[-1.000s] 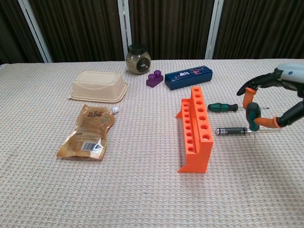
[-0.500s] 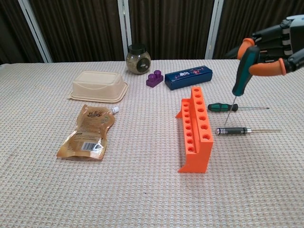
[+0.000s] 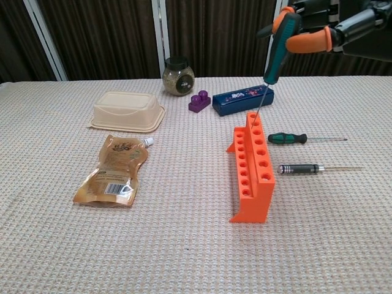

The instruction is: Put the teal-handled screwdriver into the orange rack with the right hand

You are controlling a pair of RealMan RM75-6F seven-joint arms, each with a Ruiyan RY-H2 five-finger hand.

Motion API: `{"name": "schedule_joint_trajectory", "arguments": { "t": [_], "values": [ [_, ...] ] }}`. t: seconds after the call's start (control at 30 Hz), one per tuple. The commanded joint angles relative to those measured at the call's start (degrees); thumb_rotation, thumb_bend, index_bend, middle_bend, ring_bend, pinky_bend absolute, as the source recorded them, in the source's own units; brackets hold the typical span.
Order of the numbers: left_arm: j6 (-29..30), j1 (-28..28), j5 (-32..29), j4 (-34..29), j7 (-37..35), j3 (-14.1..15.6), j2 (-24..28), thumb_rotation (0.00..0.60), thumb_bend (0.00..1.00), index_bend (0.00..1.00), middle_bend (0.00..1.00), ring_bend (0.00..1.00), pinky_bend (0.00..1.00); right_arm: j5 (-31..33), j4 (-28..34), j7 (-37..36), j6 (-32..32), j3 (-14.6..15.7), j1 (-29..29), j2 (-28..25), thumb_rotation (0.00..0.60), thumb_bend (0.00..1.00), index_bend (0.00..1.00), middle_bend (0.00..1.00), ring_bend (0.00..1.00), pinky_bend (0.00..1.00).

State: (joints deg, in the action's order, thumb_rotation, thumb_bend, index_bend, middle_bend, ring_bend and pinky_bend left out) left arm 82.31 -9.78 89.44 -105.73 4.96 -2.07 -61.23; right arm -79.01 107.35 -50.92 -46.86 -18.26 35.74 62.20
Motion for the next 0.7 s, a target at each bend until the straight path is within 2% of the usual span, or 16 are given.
{"name": "schedule_joint_trajectory", "arguments": {
  "t": [0.03, 0.33, 0.7],
  "values": [
    [0.0, 0.0, -0.1, 0.0, -0.1, 0.0, 0.0, 0.600, 0.32, 0.23, 0.00, 0.00, 0.00, 1.4, -0.8, 1.0, 1.1, -0.4, 1.3, 1.2, 0.600, 0.35, 0.67, 0.20, 0.00, 0.03],
    [0.1, 0.2, -0.6, 0.5, -0.7, 0.0, 0.1, 0.600, 0.32, 0.23, 0.00, 0.00, 0.00, 6.5, -3.7, 7.9, 1.5, 0.4, 3.4, 4.8, 0.600, 0.35, 0.67, 0.21, 0.00, 0.03],
    [0.1, 0.2, -0.9, 0.7, -0.9, -0.1, 0.0, 0.600, 0.32, 0.23, 0.00, 0.00, 0.00, 10.1, -5.5, 12.0, 1.9, 0.8, 4.2, 6.3, 0.600, 0.35, 0.67, 0.21, 0.00, 0.03]
  ]
}}
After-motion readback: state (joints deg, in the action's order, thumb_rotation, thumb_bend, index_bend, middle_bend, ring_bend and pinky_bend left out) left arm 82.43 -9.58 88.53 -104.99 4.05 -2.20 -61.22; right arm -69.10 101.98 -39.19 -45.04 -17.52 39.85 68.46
